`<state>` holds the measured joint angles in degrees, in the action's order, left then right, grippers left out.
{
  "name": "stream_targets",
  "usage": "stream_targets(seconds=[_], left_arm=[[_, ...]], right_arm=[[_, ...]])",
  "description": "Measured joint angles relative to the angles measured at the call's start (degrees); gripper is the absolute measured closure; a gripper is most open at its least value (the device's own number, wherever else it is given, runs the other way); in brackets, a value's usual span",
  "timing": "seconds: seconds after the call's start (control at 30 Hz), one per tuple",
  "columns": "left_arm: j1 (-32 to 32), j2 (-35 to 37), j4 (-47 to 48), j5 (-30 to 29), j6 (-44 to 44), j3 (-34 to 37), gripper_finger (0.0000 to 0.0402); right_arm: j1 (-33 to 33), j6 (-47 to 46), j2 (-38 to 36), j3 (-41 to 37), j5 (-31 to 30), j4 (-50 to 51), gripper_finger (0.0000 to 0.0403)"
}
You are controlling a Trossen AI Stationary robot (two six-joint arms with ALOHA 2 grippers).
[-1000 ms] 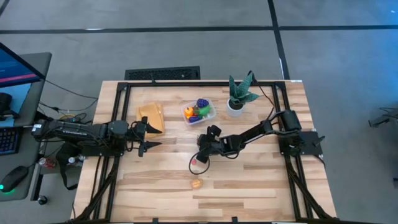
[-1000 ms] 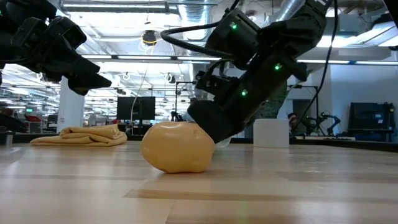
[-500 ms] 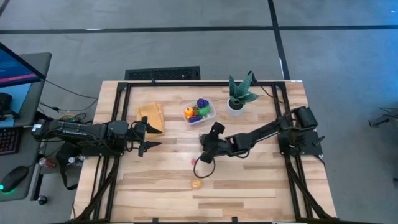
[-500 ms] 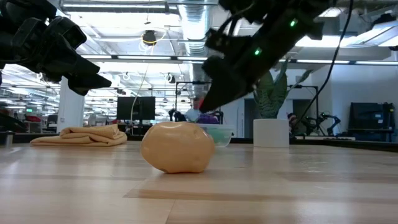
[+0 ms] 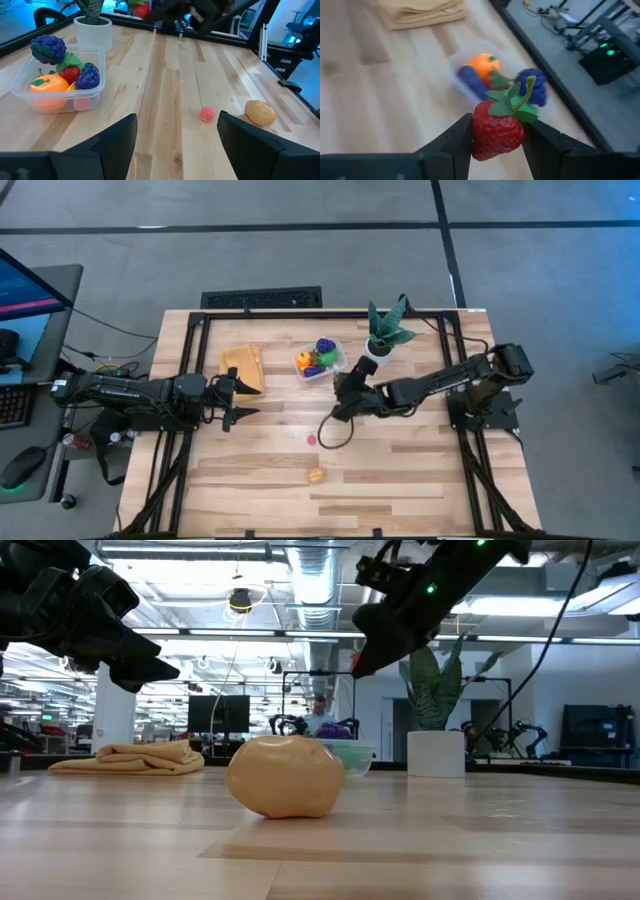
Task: Pick and placing Produce into tupperware
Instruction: Put the strawberry into the transparent bin
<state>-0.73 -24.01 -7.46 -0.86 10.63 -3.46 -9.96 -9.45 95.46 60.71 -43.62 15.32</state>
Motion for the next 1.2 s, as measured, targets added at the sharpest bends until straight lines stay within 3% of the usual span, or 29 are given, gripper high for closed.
stream_targets(seconds=[0.17, 0.63, 0.93, 1.2], left_arm=[[0.01, 0.00, -0.02, 0.00, 0.02, 0.00, 0.0136], [0.01, -0.02, 0.09, 0.00, 0.04, 0.02, 0.0136], [0.01, -0.01, 0.24, 0.00, -0.04, 0.02, 0.0136], [0.01, 0.00, 0.26, 0.00, -0.33, 0.02, 0.0136]], right_arm=[[5.11, 2.02, 1.23, 0.06, 0.78, -0.33, 0.0254], [16.47, 6.04, 10.29, 0.08, 12.34, -7.86, 0.0248], [17.23, 6.06, 11.58, 0.09, 13.70, -9.62, 0.0260], [17.23, 6.44, 11.58, 0.09, 13.80, -10.61, 0.0210]])
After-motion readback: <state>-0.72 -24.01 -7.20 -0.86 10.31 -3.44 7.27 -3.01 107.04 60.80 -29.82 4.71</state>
